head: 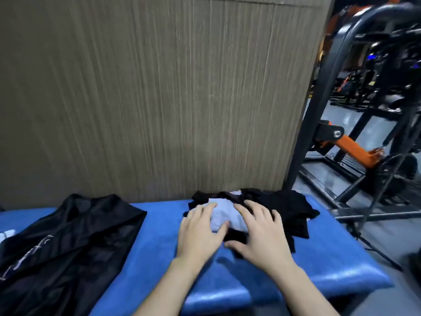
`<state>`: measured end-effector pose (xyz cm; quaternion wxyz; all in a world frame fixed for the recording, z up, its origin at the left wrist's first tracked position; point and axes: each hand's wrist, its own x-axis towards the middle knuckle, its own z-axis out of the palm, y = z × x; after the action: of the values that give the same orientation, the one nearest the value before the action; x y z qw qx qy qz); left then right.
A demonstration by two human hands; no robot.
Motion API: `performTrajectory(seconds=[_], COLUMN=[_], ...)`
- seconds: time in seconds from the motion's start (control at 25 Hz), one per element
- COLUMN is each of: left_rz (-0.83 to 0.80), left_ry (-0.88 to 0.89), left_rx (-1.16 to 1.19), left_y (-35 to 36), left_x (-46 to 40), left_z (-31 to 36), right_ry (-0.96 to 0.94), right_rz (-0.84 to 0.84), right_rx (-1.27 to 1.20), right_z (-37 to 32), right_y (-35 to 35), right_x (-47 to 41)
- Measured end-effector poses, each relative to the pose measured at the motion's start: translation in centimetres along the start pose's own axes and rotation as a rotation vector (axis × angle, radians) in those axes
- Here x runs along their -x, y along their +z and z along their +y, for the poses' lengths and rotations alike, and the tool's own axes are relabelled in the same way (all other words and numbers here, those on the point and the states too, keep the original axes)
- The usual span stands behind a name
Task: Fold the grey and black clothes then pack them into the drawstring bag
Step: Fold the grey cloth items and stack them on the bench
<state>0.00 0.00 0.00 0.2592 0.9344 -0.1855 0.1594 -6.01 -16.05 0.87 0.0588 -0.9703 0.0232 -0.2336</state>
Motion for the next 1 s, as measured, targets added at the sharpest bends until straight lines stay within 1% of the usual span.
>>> performTrajectory(seconds=[0.12, 0.24, 0.32, 0.4, 0.6, 0.68, 0.76, 0.84, 0.92, 1.0], left_rz=[-0.073, -0.165, -0.198, -0.18, -0.112, -0.145, -0.213, -0.274, -0.312, -0.306], left_ry=[-0.093, -0.215, -0.263, -0.296, -0.248, -0.187, -0.107, -0.065, -0.069, -0.103], left_rx=[0.094, 0.224, 0.29, 0.362, 0.587, 0.68, 0.744, 0.794, 0.843, 0.88], left_y=[3.1, 4.2, 5.0, 5.1, 2.8, 1.5, 0.1, -1.2, -2.4, -3.7], left_x=[-1.8, -2.7, -2.9, -2.8, -2.3, -1.7, -0.8, 0.2, 1.0, 1.6], left_z=[-1.5, -2.5, -2.9, -2.6, -1.0, -0.7, -0.7, -0.9, -1.3, -1.8], right_ry=[0.024, 0.067, 0.053, 0.056, 0.015, -0.022, -0.071, -0.127, -0.162, -0.18], right_rz=[-0.049, -0.072, -0.085, -0.098, -0.075, -0.058, -0.042, -0.047, -0.077, -0.098], right_rx=[0.01, -0.003, 0.005, 0.01, -0.006, -0.022, -0.05, -0.11, -0.144, -0.134], right_z=[1.3, 1.7, 1.7, 1.8, 1.9, 1.8, 1.2, 0.3, -0.8, -1.4], right_y=[3.7, 5.1, 5.5, 5.6, 5.3, 5.1, 4.8, 4.5, 4.3, 4.5], right_x=[-1.2, -1.3, -0.8, -0.2, 0.4, 0.3, 0.1, 0.1, 0.2, 0.3])
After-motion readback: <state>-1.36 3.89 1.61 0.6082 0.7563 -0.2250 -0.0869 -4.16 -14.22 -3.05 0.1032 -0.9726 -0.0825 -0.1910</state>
